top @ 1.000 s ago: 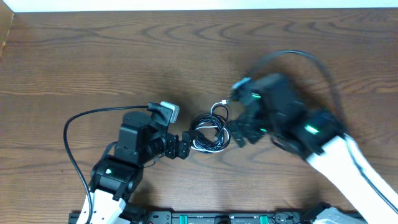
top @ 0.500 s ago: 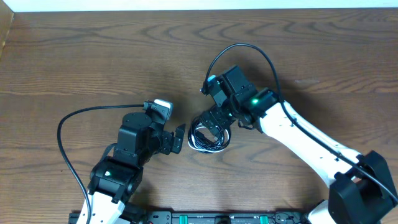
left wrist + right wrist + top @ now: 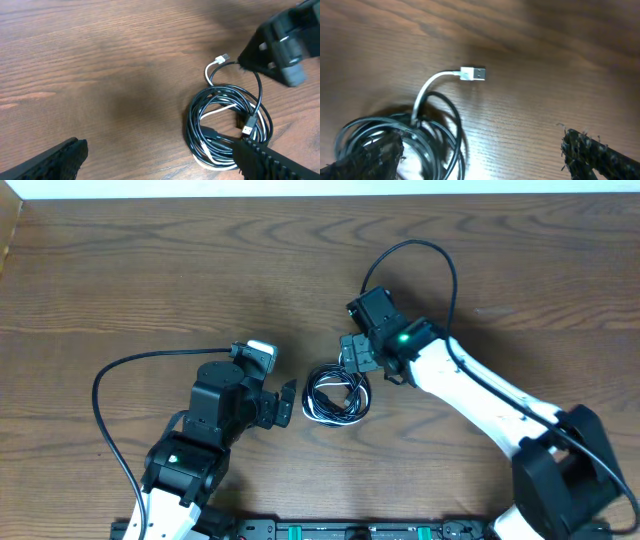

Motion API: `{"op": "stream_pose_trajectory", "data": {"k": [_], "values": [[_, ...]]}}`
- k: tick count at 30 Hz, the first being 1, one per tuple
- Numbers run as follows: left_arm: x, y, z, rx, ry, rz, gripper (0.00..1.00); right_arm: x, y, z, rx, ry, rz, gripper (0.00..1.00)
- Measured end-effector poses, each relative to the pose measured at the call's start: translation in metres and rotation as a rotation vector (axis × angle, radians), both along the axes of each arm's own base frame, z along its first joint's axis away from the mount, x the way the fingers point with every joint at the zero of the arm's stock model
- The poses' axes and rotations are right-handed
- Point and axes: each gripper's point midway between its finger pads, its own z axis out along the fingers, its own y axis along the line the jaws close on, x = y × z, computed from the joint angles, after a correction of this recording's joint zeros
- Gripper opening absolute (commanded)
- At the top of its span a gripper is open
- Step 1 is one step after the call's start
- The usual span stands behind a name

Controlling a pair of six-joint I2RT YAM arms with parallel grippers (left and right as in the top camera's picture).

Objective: Untangle cables
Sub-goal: 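Move both grippers toward the coiled black and white cables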

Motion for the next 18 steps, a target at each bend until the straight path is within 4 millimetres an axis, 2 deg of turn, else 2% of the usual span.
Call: {"op": "stream_pose_trajectory", "data": {"k": [6,8,9,11,13,14,15,18], "values": [[-0.001,0.001,-0.001,0.003,0.004,0.002,0.98,-0.008,-0.004,-0.044,-0.043,0.101,-0.044,0.89],[-0.001,0.001,-0.001,0.004,0.006,0.002,0.98,-0.011,-0.005,-0.053,-0.052,0.125,-0.047,0.8],[-0.001,0.001,-0.001,0.004,0.006,0.002,0.98,-0.012,-0.005,-0.055,-0.053,0.133,-0.048,0.72],[-0.001,0.001,-0.001,0.004,0.006,0.002,0.98,-0.013,-0.005,-0.057,-0.051,0.137,-0.051,0.5],[-0.001,0.001,-0.001,0.004,0.006,0.002,0.98,-0.013,-0.004,-0.057,-0.045,0.138,-0.056,0.22],[-0.001,0.001,-0.001,0.004,0.006,0.002,0.98,-0.013,-0.004,-0.057,-0.043,0.137,-0.056,0.05],[-0.001,0.001,-0.001,0.004,0.006,0.002,0.98,-0.012,-0.003,-0.057,-0.04,0.137,-0.057,0.01],[-0.001,0.001,-0.001,0.004,0.006,0.002,0.98,-0.011,-0.001,-0.056,-0.031,0.131,-0.059,0.01]]}}
